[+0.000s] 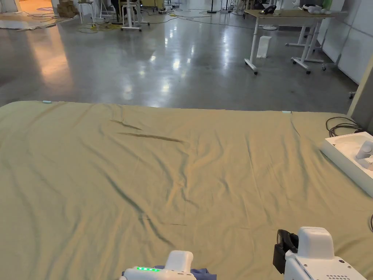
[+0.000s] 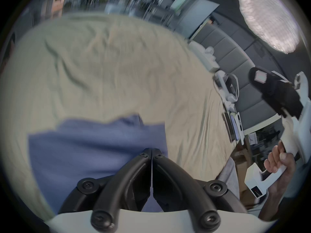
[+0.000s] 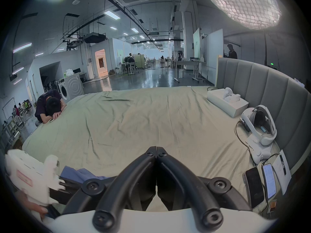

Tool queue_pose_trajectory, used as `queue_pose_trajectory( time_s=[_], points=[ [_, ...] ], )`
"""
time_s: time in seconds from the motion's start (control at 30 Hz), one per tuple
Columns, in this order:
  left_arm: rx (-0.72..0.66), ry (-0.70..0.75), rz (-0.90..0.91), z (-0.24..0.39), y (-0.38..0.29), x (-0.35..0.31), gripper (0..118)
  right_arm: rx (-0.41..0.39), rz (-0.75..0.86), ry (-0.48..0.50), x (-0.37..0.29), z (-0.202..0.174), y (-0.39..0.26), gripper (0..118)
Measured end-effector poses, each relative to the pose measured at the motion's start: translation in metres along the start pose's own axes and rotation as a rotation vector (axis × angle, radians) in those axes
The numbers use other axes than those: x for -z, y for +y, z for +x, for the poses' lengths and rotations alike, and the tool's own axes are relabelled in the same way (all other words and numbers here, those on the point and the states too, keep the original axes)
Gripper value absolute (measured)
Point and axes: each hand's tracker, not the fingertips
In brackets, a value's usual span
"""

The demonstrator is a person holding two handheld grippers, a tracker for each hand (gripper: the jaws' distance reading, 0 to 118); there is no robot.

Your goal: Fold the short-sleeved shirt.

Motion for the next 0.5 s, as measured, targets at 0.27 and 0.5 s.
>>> queue_pose_trajectory(
  time_s=[0.27, 0.5],
  points=[
    [0.178, 0.249, 0.505, 0.002, 0.050, -0.112, 2, -0.042, 0.157, -0.017, -0.008, -0.016, 0.039, 0],
    [0.230, 0.562, 0.863, -0.023, 0.056, -0.175, 2, -0.055, 0.281, -0.044, -0.014, -0.031, 0.068, 0]
  ],
)
